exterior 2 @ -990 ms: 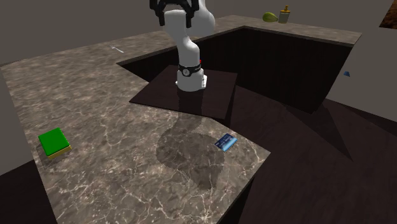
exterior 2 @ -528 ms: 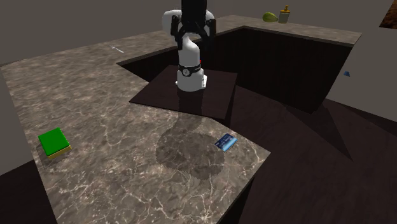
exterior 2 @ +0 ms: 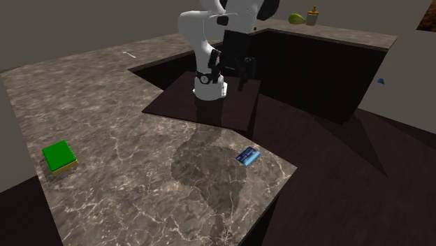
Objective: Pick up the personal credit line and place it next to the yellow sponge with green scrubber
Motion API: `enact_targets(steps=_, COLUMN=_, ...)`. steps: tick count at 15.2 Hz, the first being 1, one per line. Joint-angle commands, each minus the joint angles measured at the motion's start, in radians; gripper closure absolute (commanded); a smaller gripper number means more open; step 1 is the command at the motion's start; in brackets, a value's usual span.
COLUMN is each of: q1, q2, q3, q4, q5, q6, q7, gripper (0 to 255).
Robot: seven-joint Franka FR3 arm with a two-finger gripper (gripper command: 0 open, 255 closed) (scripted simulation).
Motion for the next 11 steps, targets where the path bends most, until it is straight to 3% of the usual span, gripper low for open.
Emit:
enact_targets(steps=1, q1=-0.034, q2=0.069, q3=0.099, q4=-0.011, q5=-0.001, q6=0.115, q7=0.088, gripper=0)
enact_targets(steps=4, q1=-0.155, q2=0.185, q3=0.29, q4=0.001, q5=-0.049, q6=0.272, q7=0.244, gripper=0)
enact_targets(steps=6, q1=-0.298, q2=0.252, q3=0.46, q4=0.023, q5=-0.112, q6=0.367, q7=0.366, gripper=0)
enact_targets(steps=9, q1=-0.613, q2=0.296, q3=0.799, q4=0.077, q5=-0.216, q6=0.48, q7=0.554, gripper=0)
enact_targets(steps=11, q1=-0.833, q2=0.267, q3=1.038, q4=0.126, q5=-0.242, q6=0.535, q7=0.647, gripper=0)
